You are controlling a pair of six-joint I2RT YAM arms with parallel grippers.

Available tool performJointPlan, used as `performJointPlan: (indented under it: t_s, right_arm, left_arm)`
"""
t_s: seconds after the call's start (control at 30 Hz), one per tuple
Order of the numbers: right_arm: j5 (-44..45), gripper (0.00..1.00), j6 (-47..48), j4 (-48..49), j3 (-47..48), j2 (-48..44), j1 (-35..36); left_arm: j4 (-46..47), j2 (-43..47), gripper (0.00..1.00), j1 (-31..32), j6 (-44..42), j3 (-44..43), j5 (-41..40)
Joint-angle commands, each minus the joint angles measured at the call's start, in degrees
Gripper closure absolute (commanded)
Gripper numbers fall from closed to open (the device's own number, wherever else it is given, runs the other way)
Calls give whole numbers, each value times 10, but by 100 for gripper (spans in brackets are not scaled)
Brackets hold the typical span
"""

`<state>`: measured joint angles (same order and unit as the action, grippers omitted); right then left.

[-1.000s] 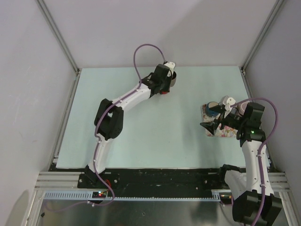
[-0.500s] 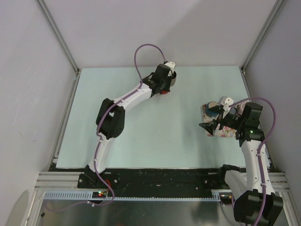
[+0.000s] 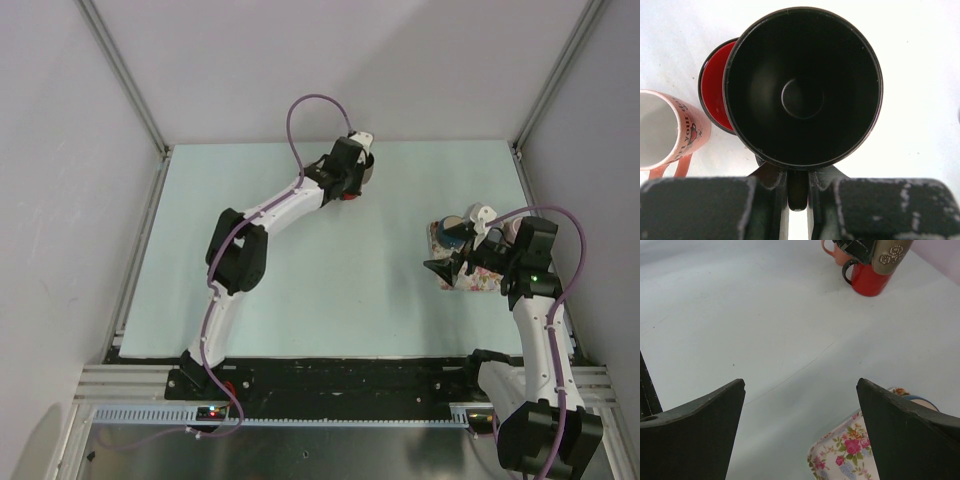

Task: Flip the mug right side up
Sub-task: Turn over the cup on the tray.

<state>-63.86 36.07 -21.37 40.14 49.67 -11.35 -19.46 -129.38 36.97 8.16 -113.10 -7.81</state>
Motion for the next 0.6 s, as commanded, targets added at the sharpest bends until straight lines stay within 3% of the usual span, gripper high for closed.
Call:
performJointPlan:
  t_s: [0.0,0.57]
  right_arm:
    - [-4,1,5,15,-1,-3,-2]
    - [-1,1,12,13,-2,0,-1]
  left_arm:
    - [30,-2,100,-2,3,-37,-26]
    - [27,-36,100,-3,1,-64,-26]
